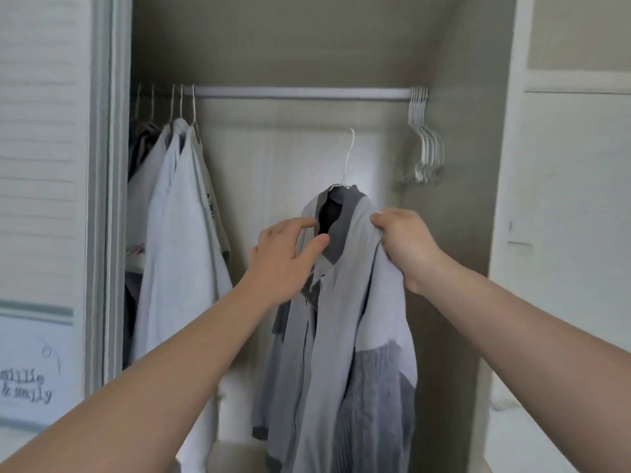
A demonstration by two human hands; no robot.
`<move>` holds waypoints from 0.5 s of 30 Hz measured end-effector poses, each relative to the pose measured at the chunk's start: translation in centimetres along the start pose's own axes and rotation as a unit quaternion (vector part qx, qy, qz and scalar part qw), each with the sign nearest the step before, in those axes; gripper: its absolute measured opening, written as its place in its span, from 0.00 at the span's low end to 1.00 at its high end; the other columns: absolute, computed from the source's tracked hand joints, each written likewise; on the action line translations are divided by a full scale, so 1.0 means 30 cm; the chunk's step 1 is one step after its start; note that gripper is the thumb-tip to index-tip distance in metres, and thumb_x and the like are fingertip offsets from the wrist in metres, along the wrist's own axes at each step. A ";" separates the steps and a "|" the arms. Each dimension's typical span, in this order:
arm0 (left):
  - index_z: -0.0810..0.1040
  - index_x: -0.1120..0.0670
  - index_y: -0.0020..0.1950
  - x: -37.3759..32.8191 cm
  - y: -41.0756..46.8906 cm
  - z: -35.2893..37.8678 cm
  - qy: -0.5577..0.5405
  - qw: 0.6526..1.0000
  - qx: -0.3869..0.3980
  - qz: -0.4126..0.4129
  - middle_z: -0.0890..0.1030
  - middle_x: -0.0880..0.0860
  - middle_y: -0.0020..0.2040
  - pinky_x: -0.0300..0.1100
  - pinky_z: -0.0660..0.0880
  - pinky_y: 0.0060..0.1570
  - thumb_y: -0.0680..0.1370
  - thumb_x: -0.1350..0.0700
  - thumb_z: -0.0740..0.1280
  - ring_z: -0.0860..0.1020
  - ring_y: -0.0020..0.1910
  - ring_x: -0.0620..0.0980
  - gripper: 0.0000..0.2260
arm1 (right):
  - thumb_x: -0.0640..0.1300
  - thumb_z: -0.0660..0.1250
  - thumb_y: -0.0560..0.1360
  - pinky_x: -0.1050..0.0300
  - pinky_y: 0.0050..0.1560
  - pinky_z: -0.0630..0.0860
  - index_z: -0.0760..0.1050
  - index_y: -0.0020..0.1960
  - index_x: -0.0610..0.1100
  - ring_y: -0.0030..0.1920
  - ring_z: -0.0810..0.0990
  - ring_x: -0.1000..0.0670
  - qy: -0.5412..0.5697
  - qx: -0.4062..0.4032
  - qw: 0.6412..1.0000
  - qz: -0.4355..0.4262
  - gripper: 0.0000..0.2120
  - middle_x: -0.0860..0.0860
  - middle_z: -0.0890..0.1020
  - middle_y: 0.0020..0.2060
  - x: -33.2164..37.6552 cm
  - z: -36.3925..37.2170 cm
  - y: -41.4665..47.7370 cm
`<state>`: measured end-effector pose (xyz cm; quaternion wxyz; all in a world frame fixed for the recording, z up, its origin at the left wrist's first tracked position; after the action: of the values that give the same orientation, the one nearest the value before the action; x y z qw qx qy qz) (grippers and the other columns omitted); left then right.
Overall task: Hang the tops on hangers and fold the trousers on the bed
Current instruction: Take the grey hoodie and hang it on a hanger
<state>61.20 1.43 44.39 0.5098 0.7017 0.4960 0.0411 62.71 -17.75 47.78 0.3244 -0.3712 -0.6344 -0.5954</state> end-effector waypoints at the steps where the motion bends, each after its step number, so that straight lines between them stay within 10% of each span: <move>1: 0.71 0.42 0.72 0.009 0.024 -0.006 -0.011 1.000 0.004 0.005 0.72 0.45 0.73 0.58 0.68 0.69 0.82 0.38 0.59 0.69 0.71 0.53 0.21 | 0.36 0.59 0.78 0.56 0.33 0.57 0.58 0.29 0.49 0.26 0.61 0.49 -0.003 -0.008 1.000 -0.005 0.22 0.51 0.62 0.24 0.018 0.031 0.055; 12: 0.71 0.45 0.58 0.114 0.282 0.046 -0.010 1.000 0.003 0.008 0.76 0.42 0.54 0.50 0.77 0.55 0.68 0.27 0.66 0.77 0.52 0.42 0.28 | 0.37 0.59 0.78 0.70 0.19 0.54 0.62 0.33 0.45 0.14 0.61 0.54 0.007 -0.052 0.997 -0.053 0.16 0.56 0.63 0.14 0.170 0.267 0.588; 15: 0.68 0.47 0.50 0.147 0.366 0.048 0.044 0.999 -0.014 0.006 0.76 0.47 0.47 0.54 0.78 0.48 0.73 0.37 0.69 0.78 0.45 0.50 0.18 | 0.38 0.57 0.80 0.65 0.22 0.58 0.62 0.35 0.46 0.24 0.64 0.53 -0.010 -0.042 0.997 -0.059 0.16 0.51 0.67 0.24 0.202 0.322 0.732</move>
<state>71.40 3.83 50.02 0.4968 0.6951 0.5130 0.0820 78.71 -7.29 63.48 0.2667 -0.3526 -0.6330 -0.6354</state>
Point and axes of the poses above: each hand's wrist, its own y-axis towards the middle knuckle, its own z-axis out of the palm, x = y × z, the point moved 6 cm from there along y, towards the middle knuckle
